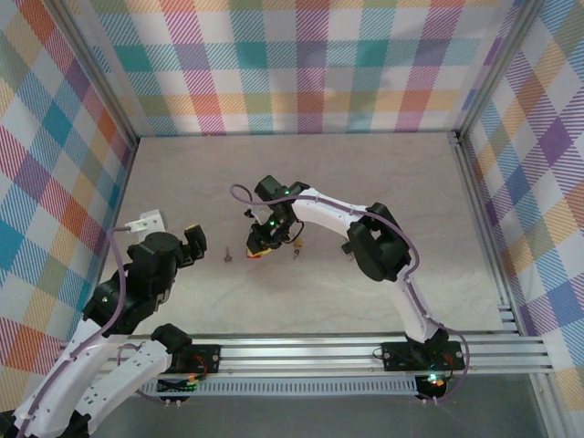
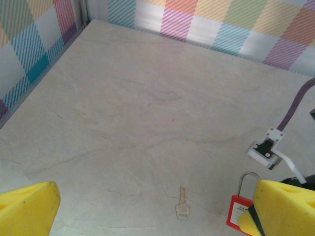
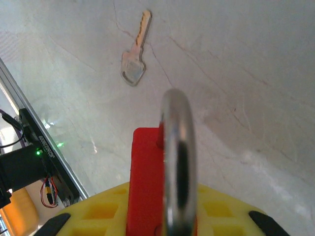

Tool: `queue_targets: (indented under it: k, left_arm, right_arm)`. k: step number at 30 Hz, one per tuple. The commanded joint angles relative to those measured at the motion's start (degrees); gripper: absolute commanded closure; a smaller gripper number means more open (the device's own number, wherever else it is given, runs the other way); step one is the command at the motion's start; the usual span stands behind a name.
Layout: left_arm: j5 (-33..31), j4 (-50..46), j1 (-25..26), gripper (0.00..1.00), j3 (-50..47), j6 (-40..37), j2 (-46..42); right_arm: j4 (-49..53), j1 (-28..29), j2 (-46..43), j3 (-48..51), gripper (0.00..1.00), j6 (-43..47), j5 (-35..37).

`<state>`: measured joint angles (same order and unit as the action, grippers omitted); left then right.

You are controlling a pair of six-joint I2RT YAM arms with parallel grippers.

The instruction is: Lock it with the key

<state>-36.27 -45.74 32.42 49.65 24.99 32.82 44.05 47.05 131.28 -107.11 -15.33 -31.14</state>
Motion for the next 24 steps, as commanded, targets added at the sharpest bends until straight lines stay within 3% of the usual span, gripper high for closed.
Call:
queue_targets:
  k: [1, 14, 24]
  left_arm:
    - [-2.04, 2.48, -0.96, 0.00, -1.07, -0.21, -1.38]
    - [-1.44, 2.49, -1.48, 0.00, -1.23, -0.23, -1.44]
    - [-1.19, 2.49, -2.01, 0.00, -1.30, -0.25, -1.62]
  right_arm:
    - [2.08, 0.58, 2.26, -4.21, 1.00, 0.84, -2.47]
    - [1.72, 0.94, 7.19, -9.79, 1.00, 0.34, -9.21]
    - [4.32, 1.55, 11.07, -13.96, 1.00, 0.30, -10.43]
